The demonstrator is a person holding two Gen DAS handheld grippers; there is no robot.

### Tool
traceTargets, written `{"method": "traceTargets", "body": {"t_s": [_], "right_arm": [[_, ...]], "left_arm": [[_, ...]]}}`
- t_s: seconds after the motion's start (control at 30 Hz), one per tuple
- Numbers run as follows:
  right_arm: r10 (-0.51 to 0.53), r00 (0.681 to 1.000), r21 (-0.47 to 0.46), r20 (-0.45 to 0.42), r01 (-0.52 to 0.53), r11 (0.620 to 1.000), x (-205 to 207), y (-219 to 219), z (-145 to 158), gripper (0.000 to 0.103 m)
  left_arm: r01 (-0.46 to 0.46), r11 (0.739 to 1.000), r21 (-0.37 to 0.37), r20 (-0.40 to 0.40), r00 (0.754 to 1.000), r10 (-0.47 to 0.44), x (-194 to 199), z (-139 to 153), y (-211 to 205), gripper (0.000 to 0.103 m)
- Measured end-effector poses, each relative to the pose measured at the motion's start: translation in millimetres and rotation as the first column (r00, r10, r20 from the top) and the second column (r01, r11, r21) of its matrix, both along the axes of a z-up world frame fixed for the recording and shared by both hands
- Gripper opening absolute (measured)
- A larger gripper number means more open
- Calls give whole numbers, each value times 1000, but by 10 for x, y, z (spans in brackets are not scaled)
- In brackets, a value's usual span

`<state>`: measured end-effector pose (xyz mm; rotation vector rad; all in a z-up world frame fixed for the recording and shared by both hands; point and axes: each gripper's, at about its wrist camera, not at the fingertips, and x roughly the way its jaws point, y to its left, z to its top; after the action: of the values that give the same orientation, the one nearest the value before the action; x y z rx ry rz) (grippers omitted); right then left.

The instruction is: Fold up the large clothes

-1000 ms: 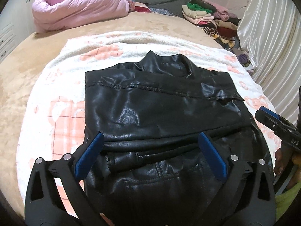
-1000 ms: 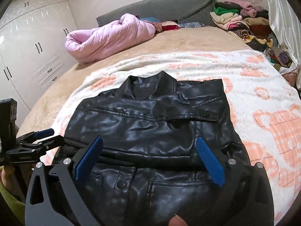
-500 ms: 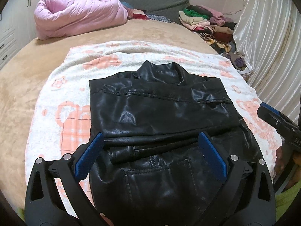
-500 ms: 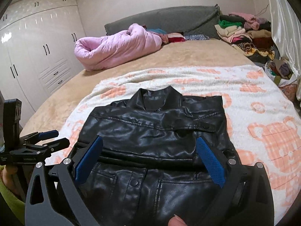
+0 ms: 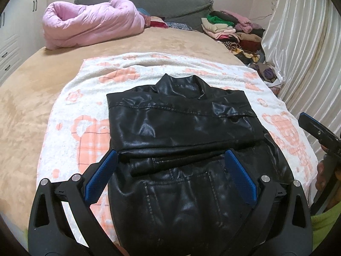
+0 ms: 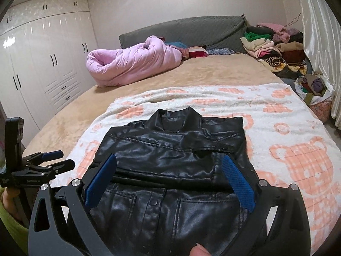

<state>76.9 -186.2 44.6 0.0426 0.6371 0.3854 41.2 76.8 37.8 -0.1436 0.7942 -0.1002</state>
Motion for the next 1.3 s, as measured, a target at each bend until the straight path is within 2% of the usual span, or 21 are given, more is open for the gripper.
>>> {"method": "traceTargets", "body": {"t_s": [0.33,0.6,1.13,1.3], "right_arm": [[-1,1000,-23,-7,1,1000,-276,-209,-61,99],[-30,998,-73,-64,25,997,-456,-429,-302,99],[-101,980,-135,-169,78,988,-656,-899,-770,99],[-98,967,-166,-235,59,984,-701,-983,-953,99]], "left_arm": [[-29,999,19,-10,1000,30,-278,-42,94,94],[-47,998,42,-29,998,48,-432,-144,153,94],[-54,996,66,-123,990,62,-664,-521,214,94],[-37,998,45,-190,981,45,-732,-734,231,94]]}}
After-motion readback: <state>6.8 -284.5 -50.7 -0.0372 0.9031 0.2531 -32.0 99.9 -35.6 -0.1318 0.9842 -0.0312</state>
